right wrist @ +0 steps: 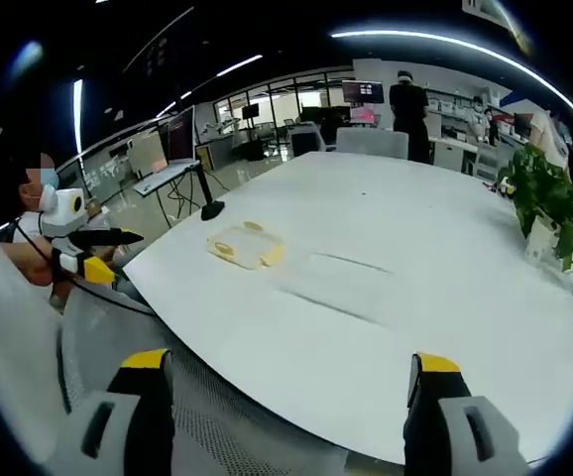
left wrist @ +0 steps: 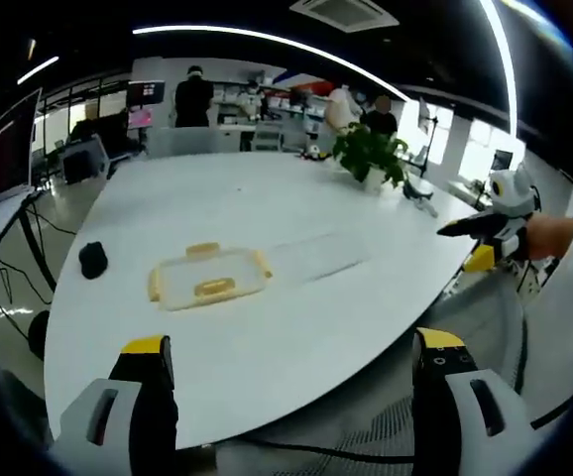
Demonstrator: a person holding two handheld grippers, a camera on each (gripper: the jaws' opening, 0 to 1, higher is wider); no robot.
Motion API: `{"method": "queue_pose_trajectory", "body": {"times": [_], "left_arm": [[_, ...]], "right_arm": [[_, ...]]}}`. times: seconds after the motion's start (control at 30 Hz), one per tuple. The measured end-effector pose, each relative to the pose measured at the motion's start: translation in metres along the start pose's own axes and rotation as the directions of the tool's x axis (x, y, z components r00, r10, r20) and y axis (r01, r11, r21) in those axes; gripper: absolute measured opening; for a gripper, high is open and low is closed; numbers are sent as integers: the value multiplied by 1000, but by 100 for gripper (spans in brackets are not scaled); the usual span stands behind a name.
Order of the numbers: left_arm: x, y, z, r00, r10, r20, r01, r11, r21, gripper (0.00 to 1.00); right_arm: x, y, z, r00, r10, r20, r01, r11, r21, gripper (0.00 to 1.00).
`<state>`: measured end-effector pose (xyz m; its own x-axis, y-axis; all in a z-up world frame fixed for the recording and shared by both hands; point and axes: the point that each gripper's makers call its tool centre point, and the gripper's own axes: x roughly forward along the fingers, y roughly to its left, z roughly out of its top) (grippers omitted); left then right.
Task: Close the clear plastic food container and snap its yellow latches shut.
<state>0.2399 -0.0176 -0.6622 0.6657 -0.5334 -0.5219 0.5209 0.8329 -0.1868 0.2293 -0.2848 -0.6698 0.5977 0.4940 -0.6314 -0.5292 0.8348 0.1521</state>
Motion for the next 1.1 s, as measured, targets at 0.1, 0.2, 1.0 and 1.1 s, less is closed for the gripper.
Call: {"method": "queue_pose_trajectory", "body": {"times": [0.1,0.2,1.0,1.1], "left_arm": [[0,0,1,1000,-2,7,2,1000,-2,99],[0,1,0,1000,-1,0,1,1000,-4,99],[0,5,4,1000,16,13,-16,1000,17,97],[2,6,5,1000,13,14,-13,1000,16,97]], "right_arm": [[0,0,0,1000,1,8,-1,1000,1,99],[0,0,0,1000,2,6,-2,1000,3,98],[1,3,0,1000,17,-4,-17,1000,2,97],[2,3,0,1000,21,-4,-21,1000,3,97]]}}
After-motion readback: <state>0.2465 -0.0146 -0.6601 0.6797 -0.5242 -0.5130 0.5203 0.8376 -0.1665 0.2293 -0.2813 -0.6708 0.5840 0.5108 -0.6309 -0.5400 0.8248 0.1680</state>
